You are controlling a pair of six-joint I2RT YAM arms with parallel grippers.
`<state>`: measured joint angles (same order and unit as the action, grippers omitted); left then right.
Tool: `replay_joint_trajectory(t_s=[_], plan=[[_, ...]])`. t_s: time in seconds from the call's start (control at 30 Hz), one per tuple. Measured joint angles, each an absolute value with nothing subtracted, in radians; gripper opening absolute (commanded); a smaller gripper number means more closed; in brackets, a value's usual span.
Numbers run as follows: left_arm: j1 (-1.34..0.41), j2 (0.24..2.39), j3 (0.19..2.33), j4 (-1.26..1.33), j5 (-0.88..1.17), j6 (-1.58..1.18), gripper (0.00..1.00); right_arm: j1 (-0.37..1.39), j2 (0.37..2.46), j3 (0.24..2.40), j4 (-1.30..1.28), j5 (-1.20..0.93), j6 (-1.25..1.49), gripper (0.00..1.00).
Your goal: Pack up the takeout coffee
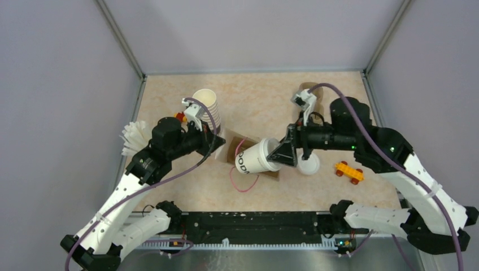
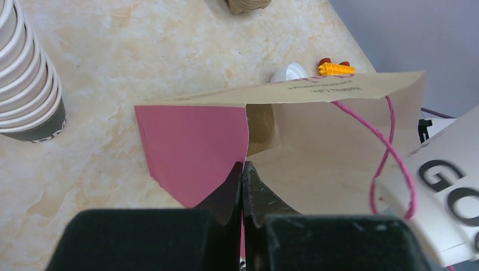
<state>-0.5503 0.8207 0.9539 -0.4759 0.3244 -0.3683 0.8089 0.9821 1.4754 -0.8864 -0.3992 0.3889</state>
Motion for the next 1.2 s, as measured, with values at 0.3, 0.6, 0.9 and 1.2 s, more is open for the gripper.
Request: replay_joint_trajectory(t_s=[0.3,0.6,0.9,1.2], plan=[[-0.550,0.841,0.982,-0.493,0.304,-0.369,0.00,0.987,1.157,1.657,-0.915,-0.171,0.351,0.57],[-0.550,0.868,0.996,-0.533,0.267,-0.417,0.00,0.987,1.139,1.831,-0.918,-0.205,0.352,0.57],[-0.550,0.866,1.007,-0.576,0.253,-0.443,0.00,1.019,1.150,1.771,-0.952,-0.260,0.374,0.56],[-0.550,0.805,1.006,-0.564,0.302,-0.443,0.00,1.050,1.153,1.756,-1.017,-0.094,0.292,0.55]])
